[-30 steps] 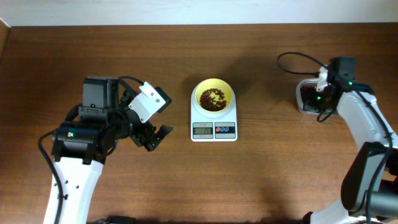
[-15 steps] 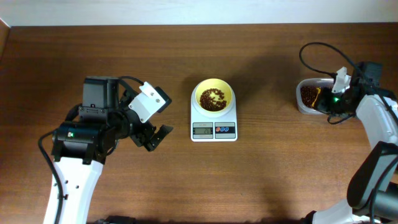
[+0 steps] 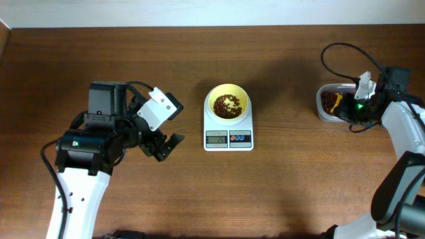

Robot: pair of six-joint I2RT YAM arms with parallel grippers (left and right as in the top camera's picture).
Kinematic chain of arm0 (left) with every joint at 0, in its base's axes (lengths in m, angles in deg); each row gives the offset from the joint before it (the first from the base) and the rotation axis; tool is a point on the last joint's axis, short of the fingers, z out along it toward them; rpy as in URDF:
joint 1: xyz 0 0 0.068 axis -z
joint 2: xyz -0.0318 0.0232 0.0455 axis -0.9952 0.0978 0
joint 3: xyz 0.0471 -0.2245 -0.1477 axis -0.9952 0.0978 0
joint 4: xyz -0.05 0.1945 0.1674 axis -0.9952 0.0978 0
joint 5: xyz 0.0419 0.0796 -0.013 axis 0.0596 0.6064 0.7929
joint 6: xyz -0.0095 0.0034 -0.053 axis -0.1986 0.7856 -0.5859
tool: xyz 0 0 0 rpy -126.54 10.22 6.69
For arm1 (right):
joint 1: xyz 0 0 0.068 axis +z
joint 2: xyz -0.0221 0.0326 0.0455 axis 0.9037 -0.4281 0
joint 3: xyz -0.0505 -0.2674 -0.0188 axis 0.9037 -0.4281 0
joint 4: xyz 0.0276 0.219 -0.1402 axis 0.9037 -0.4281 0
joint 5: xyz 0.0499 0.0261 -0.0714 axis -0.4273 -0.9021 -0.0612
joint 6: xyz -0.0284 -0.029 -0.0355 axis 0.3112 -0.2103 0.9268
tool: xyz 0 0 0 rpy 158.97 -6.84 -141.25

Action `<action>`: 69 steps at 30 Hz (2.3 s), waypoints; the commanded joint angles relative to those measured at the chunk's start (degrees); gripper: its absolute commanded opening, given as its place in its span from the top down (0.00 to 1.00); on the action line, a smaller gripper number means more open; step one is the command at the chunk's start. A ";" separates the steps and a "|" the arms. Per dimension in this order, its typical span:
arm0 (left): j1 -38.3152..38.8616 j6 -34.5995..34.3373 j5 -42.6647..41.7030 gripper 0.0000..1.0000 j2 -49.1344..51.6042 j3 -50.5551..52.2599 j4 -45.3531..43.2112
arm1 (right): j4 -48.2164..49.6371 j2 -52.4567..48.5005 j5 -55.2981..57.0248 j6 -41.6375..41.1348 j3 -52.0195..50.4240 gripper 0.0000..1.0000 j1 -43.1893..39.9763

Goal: Scoop item into bowl and weigh 50g on scale
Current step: 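Scoop more red beans from the tub with the right gripper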

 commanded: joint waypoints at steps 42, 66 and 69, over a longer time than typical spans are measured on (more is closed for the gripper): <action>-0.17 0.90 0.02 0.01 -0.02 -1.01 -0.04 | -3.85 4.09 -21.49 -1.49 0.98 0.96 -15.58; -0.17 0.90 0.02 0.01 -0.02 -1.01 -0.04 | -3.67 4.02 -36.04 -0.83 0.98 0.96 -21.05; -0.17 0.90 0.02 0.01 -0.02 -1.01 -0.04 | -3.72 4.02 -37.35 -0.85 0.98 0.96 -21.05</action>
